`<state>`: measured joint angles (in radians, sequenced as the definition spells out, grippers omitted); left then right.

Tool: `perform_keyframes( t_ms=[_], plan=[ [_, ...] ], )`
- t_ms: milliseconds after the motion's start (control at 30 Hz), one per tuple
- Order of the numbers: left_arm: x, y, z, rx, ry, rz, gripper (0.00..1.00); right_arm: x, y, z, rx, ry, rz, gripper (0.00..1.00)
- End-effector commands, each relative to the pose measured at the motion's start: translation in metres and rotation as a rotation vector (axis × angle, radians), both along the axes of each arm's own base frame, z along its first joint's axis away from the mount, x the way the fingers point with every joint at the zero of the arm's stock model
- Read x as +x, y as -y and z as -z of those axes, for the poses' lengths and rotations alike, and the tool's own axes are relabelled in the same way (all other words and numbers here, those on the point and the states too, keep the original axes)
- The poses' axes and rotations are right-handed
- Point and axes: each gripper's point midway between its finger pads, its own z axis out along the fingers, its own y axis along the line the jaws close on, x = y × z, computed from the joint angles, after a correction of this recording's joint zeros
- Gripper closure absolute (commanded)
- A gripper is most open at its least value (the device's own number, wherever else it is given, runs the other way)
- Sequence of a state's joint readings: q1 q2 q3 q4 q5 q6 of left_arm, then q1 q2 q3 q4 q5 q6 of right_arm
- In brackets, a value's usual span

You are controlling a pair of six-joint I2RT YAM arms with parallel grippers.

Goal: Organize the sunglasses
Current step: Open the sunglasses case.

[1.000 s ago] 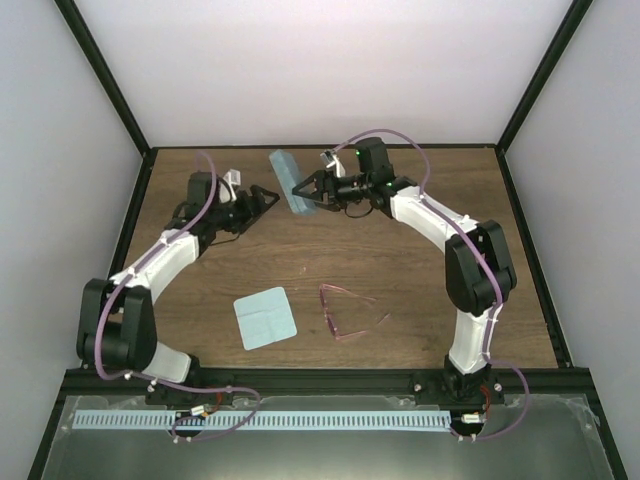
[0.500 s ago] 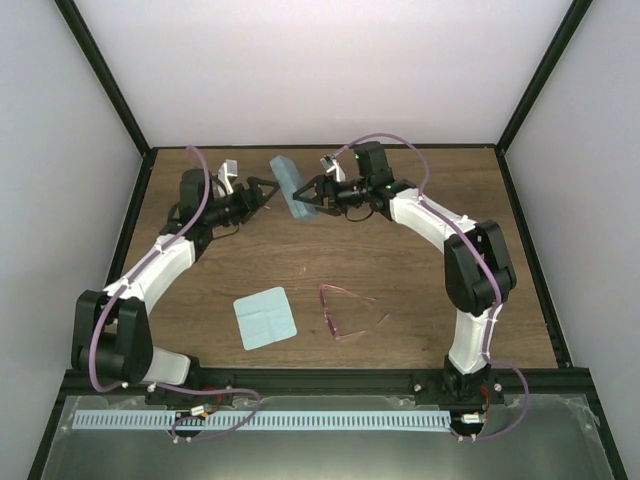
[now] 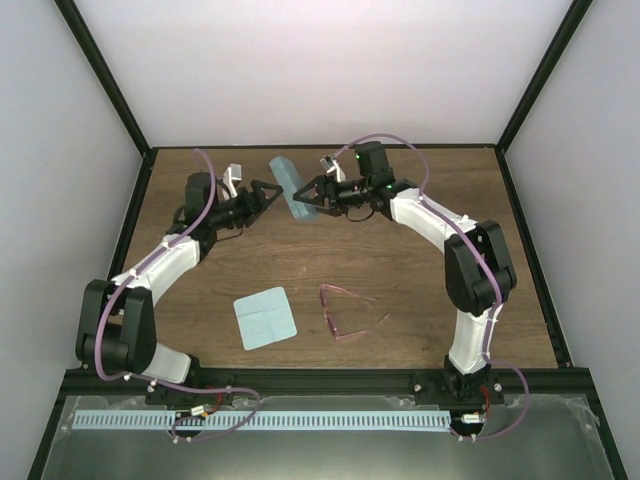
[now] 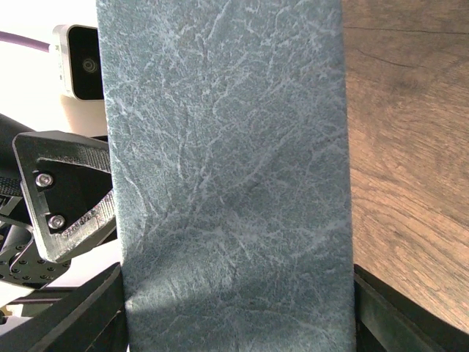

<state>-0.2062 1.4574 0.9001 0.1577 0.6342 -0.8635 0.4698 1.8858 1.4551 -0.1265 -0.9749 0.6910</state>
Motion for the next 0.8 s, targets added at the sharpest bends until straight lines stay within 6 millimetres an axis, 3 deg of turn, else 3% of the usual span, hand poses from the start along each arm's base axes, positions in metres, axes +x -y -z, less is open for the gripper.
perform_keyframes(
  t_ms=[0, 333, 567, 767],
  plan=[
    [0.0029, 0.0082, -0.0076, -0.015, 0.037, 0.026, 0.12, -0.0044, -0.0036, -0.0205, 0.041, 0.062, -0.047, 0.50],
    [0.0009, 0.0130, -0.0056, -0.014, 0.032, 0.046, 0.12, -0.0051, -0.0057, -0.0189, 0.039, 0.063, -0.052, 0.49],
    [0.0019, 0.0142, -0.0152, -0.023, 0.049, 0.051, 0.12, -0.0070, -0.0073, -0.0120, 0.032, 0.050, -0.057, 0.49],
    [0.0029, 0.0159, -0.0096, -0.023, 0.036, 0.059, 0.12, -0.0062, -0.0093, -0.0156, 0.036, 0.060, -0.063, 0.48]
  ],
)
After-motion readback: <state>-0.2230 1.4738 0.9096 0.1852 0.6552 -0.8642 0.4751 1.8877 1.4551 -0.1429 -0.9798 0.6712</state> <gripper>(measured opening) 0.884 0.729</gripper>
